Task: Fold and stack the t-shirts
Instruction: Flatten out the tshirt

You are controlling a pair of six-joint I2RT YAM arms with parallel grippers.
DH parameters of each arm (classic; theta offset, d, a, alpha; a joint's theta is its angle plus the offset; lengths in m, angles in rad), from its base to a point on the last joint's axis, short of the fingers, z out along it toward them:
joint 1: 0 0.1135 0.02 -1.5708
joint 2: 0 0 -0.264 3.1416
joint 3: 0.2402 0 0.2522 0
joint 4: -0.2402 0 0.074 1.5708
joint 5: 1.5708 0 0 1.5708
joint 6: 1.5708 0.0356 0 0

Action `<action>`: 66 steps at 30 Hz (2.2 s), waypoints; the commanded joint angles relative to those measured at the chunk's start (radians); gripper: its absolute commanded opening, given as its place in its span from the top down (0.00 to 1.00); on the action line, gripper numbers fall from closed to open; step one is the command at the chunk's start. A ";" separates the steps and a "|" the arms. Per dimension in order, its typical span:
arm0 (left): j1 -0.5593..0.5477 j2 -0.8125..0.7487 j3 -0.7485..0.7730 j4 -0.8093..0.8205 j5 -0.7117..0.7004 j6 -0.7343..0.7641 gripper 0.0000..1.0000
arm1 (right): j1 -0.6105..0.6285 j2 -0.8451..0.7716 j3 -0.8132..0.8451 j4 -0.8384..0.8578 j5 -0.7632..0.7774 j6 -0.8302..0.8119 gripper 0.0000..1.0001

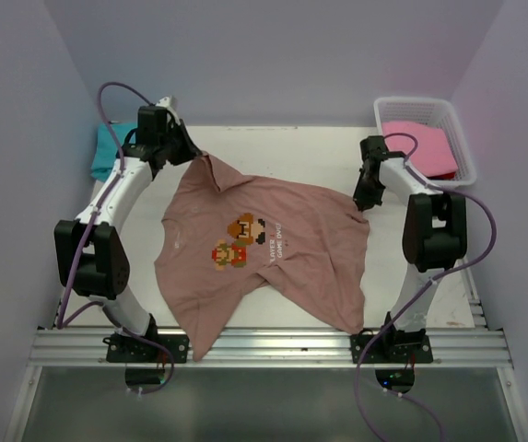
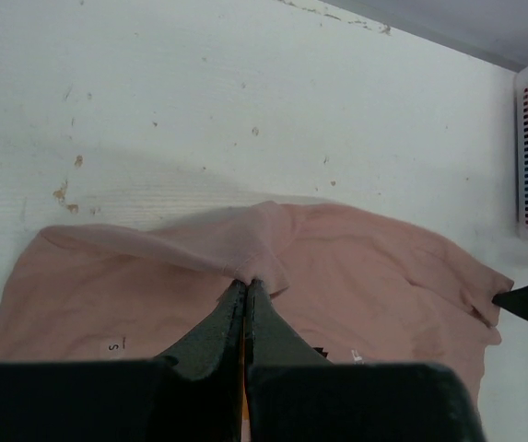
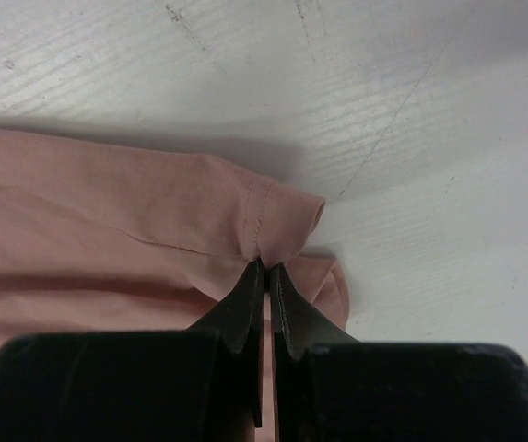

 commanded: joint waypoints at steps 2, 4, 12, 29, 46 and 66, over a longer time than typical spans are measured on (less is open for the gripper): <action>0.016 -0.039 -0.020 0.015 0.025 0.006 1.00 | -0.003 0.042 0.042 0.013 -0.005 -0.005 1.00; 0.018 -0.040 -0.028 0.018 0.027 0.005 1.00 | -0.003 0.059 0.047 0.021 -0.007 -0.004 1.00; 0.027 -0.052 -0.040 0.021 0.030 0.008 1.00 | -0.003 0.089 0.042 0.029 -0.013 0.001 0.92; 0.027 -0.055 -0.061 0.034 0.033 0.002 1.00 | -0.003 0.079 0.065 0.015 -0.010 -0.005 0.81; 0.027 -0.056 -0.071 0.032 0.031 0.002 1.00 | -0.003 -0.009 0.084 -0.003 0.006 -0.011 1.00; 0.029 -0.064 -0.057 0.029 0.027 0.008 1.00 | -0.003 -0.064 0.219 -0.072 0.024 -0.011 1.00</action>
